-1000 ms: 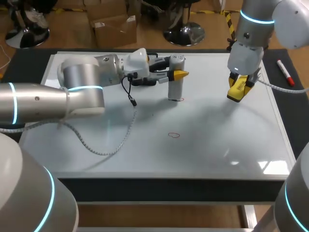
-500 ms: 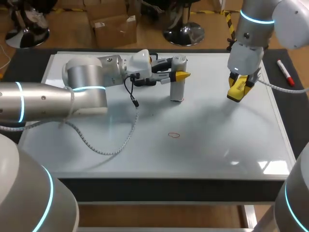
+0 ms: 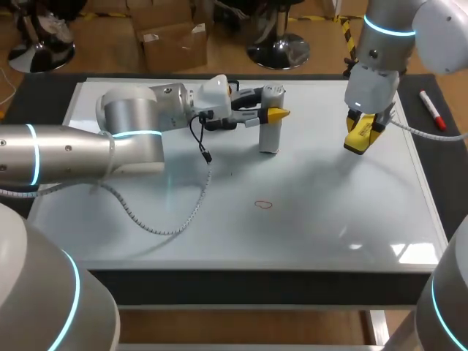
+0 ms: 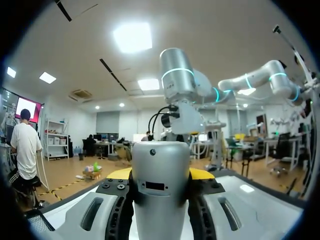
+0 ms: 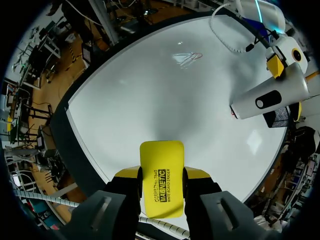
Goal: Pick up the inspection probe, press it on each red-marked spot on the whiteboard one by one, put down the probe, pick up the eraser, and wipe off all the red marks.
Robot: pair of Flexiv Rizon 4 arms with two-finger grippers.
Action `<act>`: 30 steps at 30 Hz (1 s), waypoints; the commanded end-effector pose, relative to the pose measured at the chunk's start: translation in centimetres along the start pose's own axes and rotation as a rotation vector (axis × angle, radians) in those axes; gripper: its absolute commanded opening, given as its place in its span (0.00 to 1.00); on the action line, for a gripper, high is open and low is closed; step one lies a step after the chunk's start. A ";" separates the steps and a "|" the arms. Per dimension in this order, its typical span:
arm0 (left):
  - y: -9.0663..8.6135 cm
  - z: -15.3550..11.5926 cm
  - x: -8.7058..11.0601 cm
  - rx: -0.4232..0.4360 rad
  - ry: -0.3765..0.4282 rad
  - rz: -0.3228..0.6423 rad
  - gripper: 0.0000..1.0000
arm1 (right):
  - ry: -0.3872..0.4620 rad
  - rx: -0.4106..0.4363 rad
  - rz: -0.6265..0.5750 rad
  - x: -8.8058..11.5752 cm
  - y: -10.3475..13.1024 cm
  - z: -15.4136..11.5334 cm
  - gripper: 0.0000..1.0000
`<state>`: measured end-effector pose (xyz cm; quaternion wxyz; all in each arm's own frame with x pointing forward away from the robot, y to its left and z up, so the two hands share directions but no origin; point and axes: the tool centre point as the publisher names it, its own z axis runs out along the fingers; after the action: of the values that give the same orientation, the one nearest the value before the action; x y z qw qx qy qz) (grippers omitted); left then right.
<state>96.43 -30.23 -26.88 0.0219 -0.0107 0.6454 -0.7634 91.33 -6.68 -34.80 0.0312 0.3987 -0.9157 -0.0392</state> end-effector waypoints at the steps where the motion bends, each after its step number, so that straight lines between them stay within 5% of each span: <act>1: -0.4 -0.1 0.1 -0.007 0.002 -0.001 0.00 | 0.001 0.002 -0.001 0.1 0.0 -0.1 0.00; 30: -7.6 1.8 -1.8 -0.045 -0.030 0.025 0.00 | 0.001 0.002 -0.001 0.1 0.0 -0.1 0.00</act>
<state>97.70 -30.49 -19.83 0.0442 -0.0136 0.6592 -0.7506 91.33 -6.68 -34.80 0.0312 0.3987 -0.9157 -0.0392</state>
